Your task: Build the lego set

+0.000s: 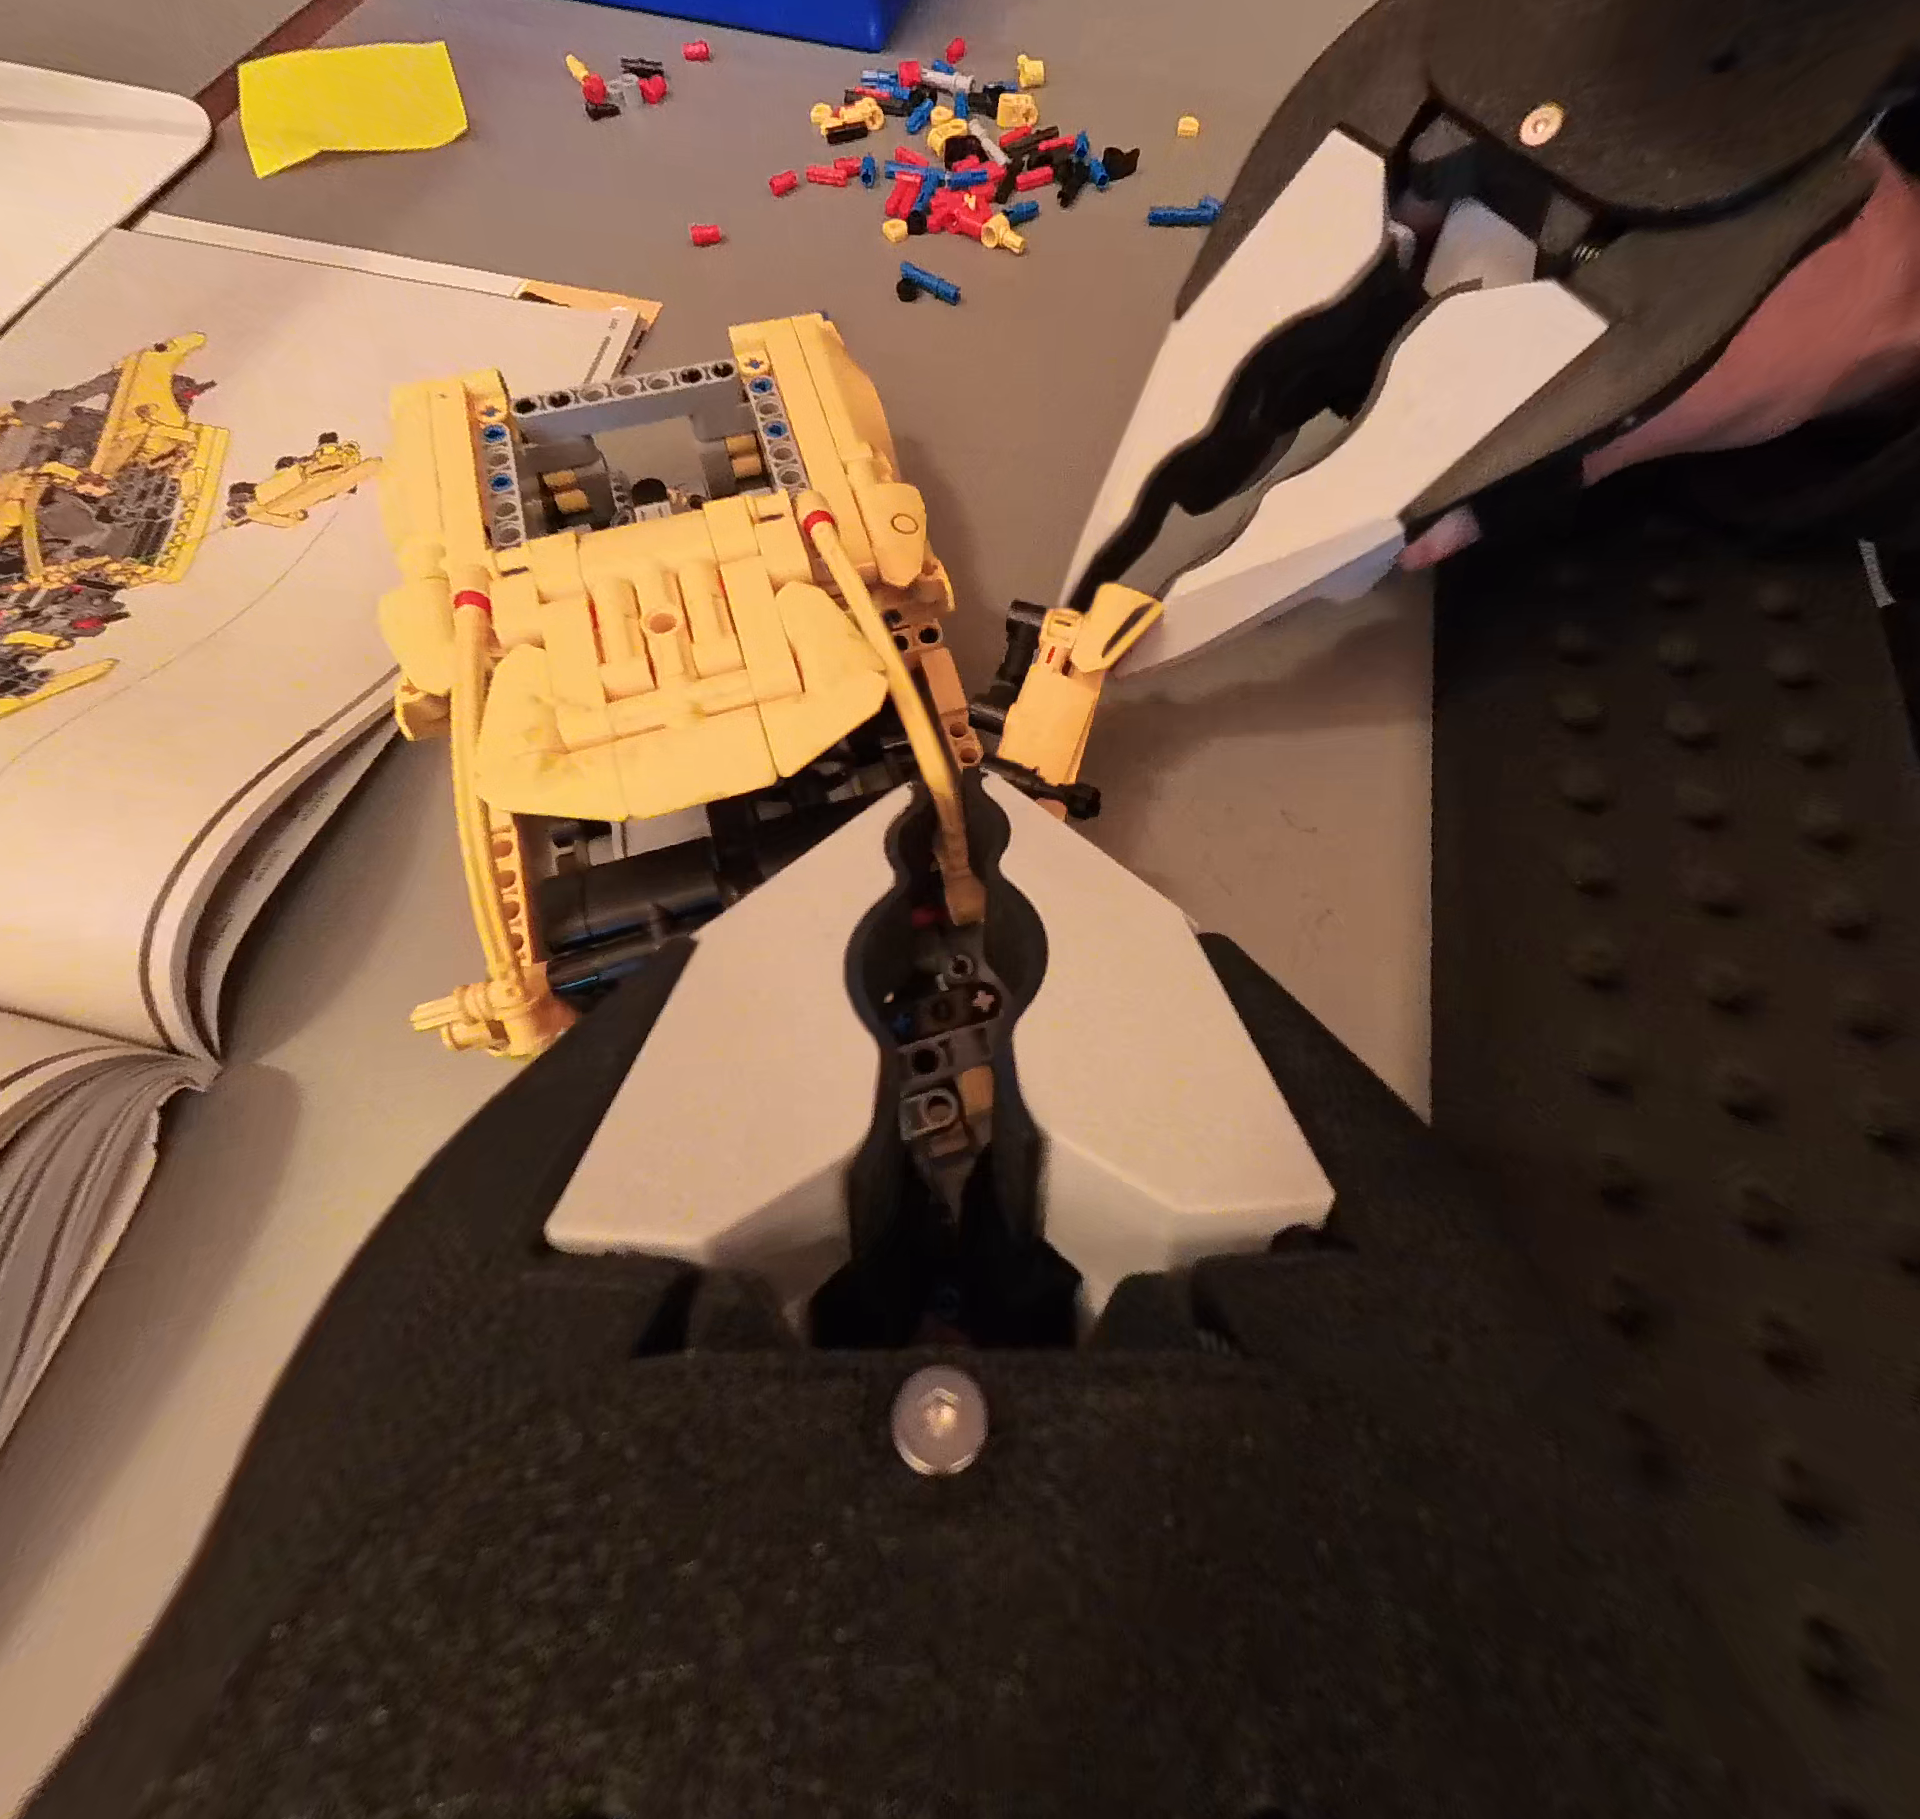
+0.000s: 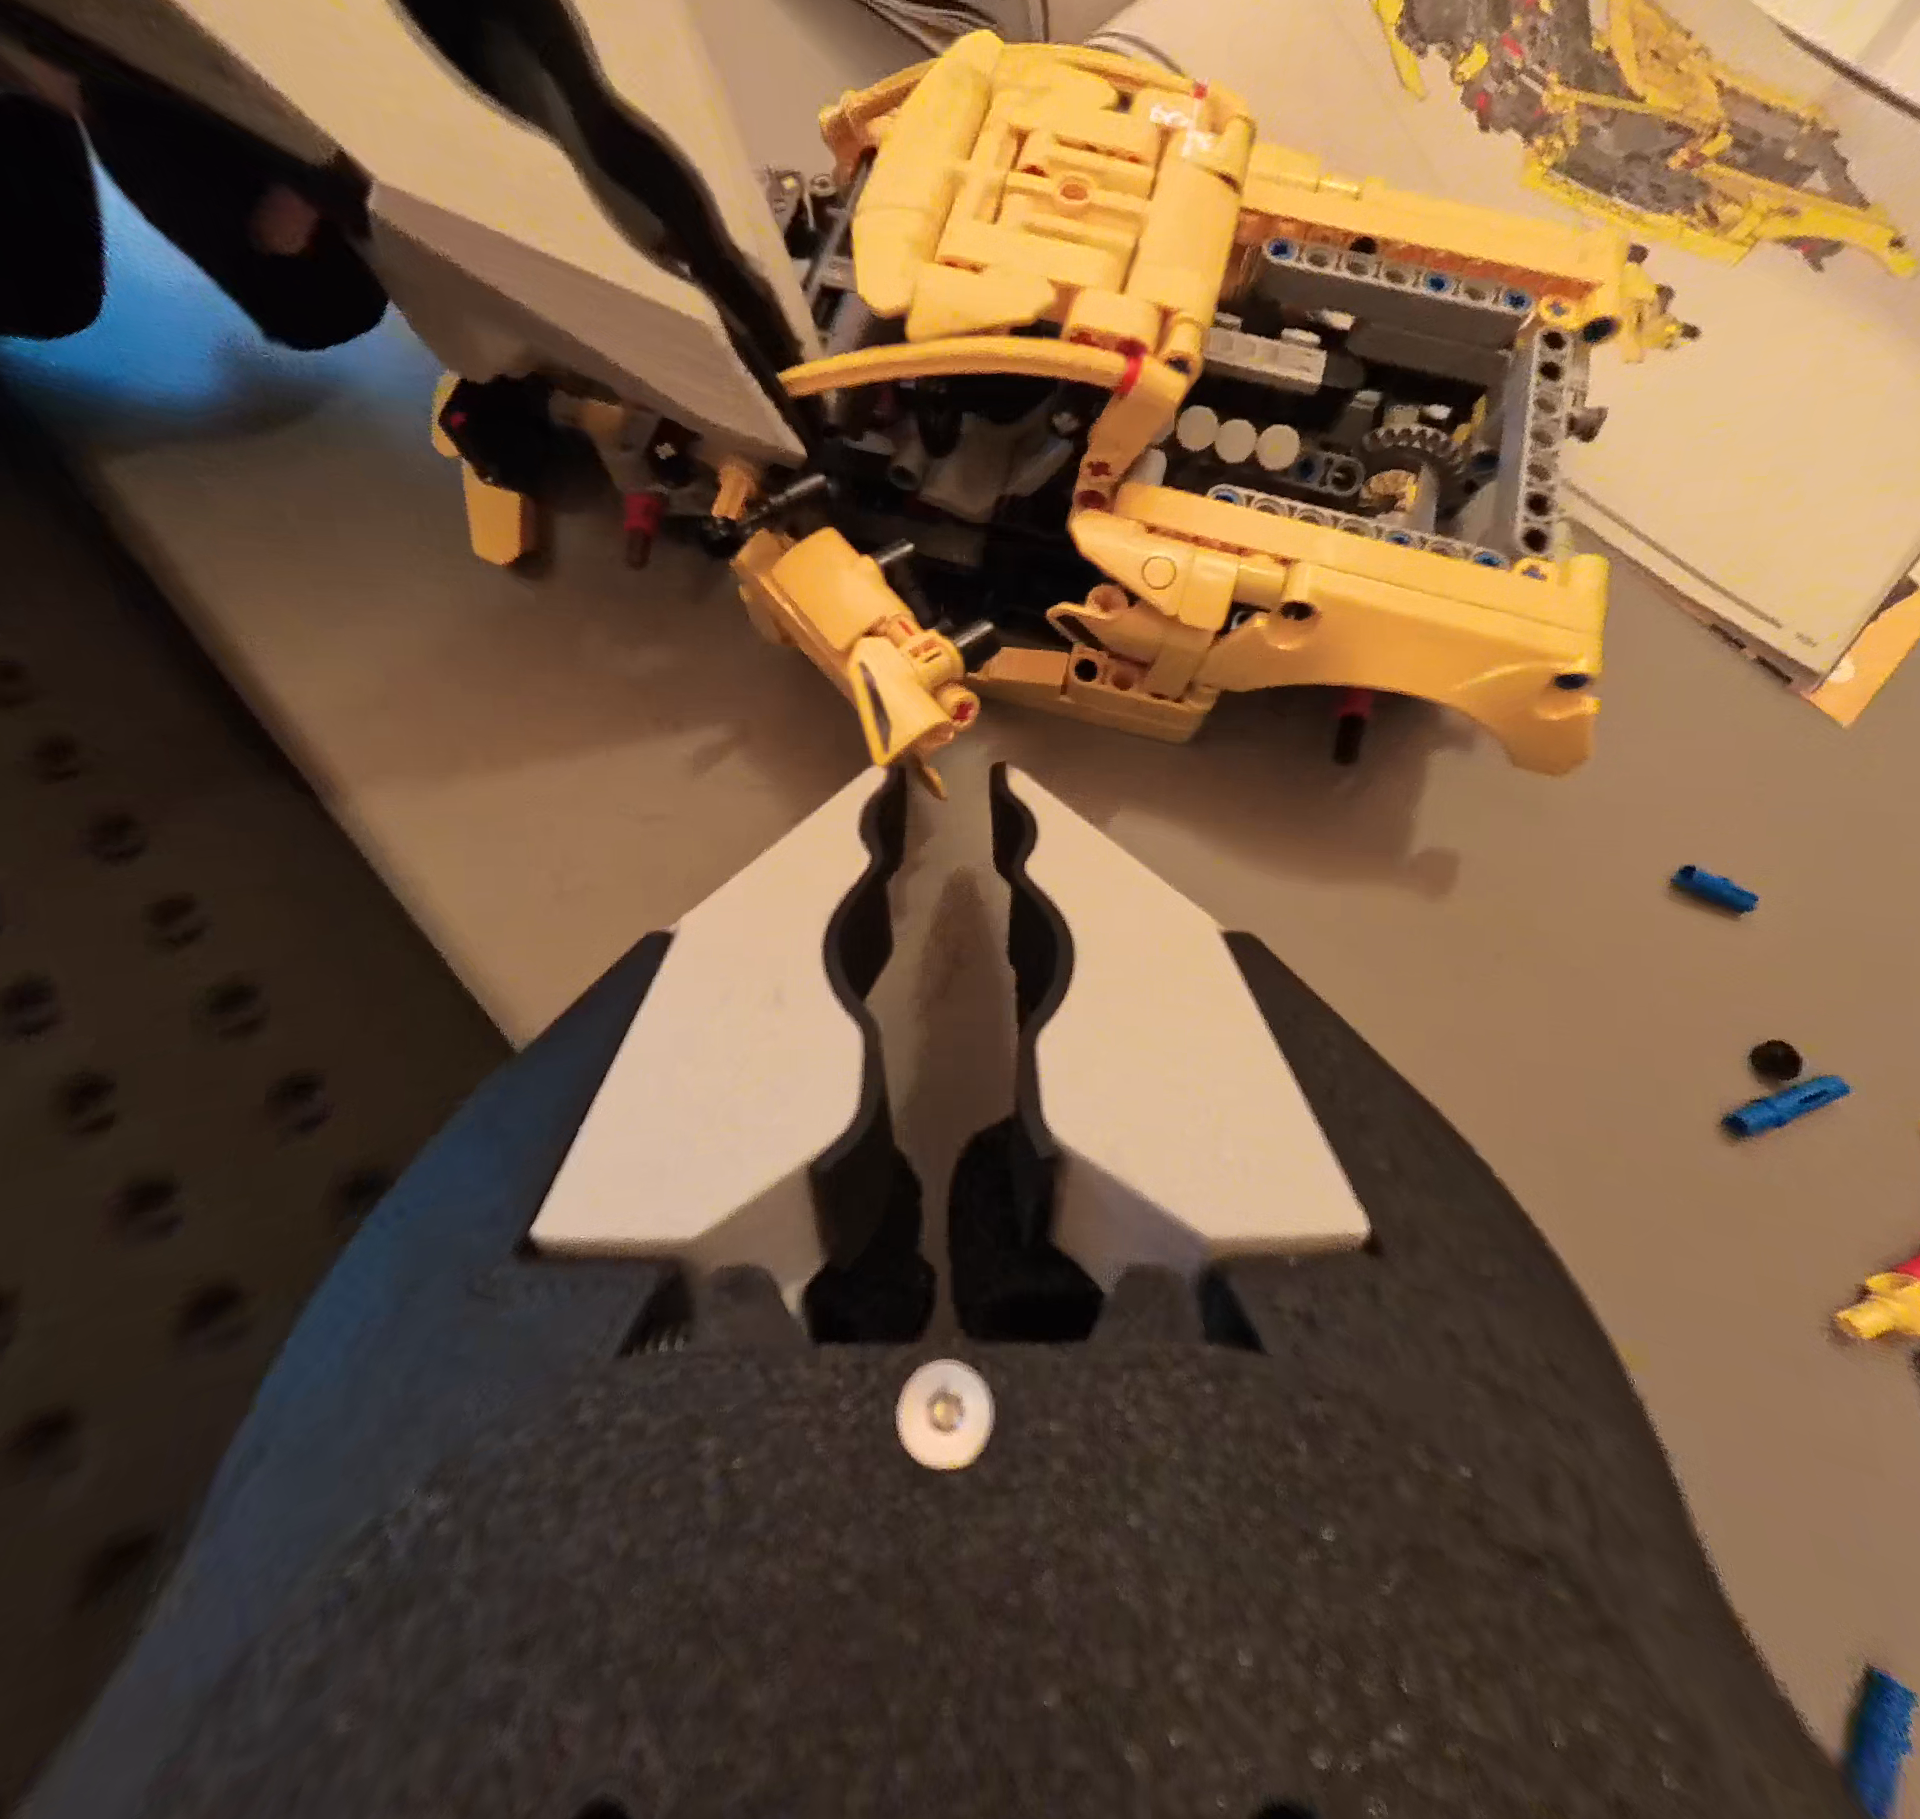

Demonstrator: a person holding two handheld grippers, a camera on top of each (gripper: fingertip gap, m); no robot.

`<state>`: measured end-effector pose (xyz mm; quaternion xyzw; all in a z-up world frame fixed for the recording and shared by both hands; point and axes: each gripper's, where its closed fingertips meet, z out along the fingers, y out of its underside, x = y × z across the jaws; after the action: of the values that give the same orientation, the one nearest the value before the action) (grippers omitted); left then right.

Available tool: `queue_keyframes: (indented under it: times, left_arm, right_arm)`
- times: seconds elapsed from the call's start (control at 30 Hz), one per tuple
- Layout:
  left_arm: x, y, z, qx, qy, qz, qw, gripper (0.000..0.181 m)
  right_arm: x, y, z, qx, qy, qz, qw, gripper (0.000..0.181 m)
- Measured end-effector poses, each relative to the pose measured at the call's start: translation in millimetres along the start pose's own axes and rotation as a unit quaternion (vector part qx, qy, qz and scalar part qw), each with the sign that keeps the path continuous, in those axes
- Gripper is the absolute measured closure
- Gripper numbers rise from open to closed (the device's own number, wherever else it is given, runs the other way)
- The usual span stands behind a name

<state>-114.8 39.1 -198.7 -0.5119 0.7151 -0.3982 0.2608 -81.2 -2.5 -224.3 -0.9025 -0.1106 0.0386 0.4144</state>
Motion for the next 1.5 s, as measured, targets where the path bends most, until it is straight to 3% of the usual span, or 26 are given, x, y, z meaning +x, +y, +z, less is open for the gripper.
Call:
queue_keyframes:
  times: [0.17, 0.33, 0.4, 0.53, 0.67, 0.8, 1.07, 1.2, 1.33, 1.5]
  left_arm:
    - [1, -24, -6, 0.043, 0.011, -0.022, 0.999, 0.171]
    - [8, -11, 7, -0.028, 0.012, -0.003, 1.000, 0.181]
    - [13, -14, 2, -0.025, 0.024, -0.004, 0.999, 0.181]
    - [-50, -41, -34, 0.044, -0.080, -0.021, 0.996, 0.156]
    - [-91, -17, -20, -0.020, -0.087, -0.054, 0.995, 0.141]
    - [-75, -20, -4, -0.002, 0.023, -0.134, 0.991, 0.139]
    - [-66, -19, -3, 0.002, 0.040, -0.129, 0.991, 0.144]
    - [-67, -19, -3, 0.010, 0.042, -0.132, 0.990, 0.144]
    - [-66, -19, -3, 0.014, 0.044, -0.136, 0.990, 0.144]
    - [-66, -19, -4, 0.016, 0.043, -0.139, 0.989, 0.144]
  right_arm:
    - [-1, -2, 2, -0.004, -0.012, 0.000, 1.000, 0.175]
    - [7, -8, 9, -0.014, -0.021, 0.009, 1.000, 0.175]
    - [11, -9, 12, -0.018, -0.021, 0.020, 0.999, 0.175]
    - [8, -9, 8, -0.007, -0.025, 0.027, 0.999, 0.173]
    - [3, -5, 9, -0.008, -0.027, 0.018, 0.999, 0.164]
    - [8, -8, 10, -0.005, -0.034, 0.037, 0.999, 0.168]
    - [22, -18, 25, -0.030, -0.033, 0.032, 0.998, 0.172]
    - [27, -11, 12, -0.032, -0.009, 0.056, 0.998, 0.167]
    - [-1, -17, 4, -0.006, -0.054, 0.064, 0.996, 0.170]
    - [-9, -27, 25, -0.002, -0.061, 0.047, 0.997, 0.166]
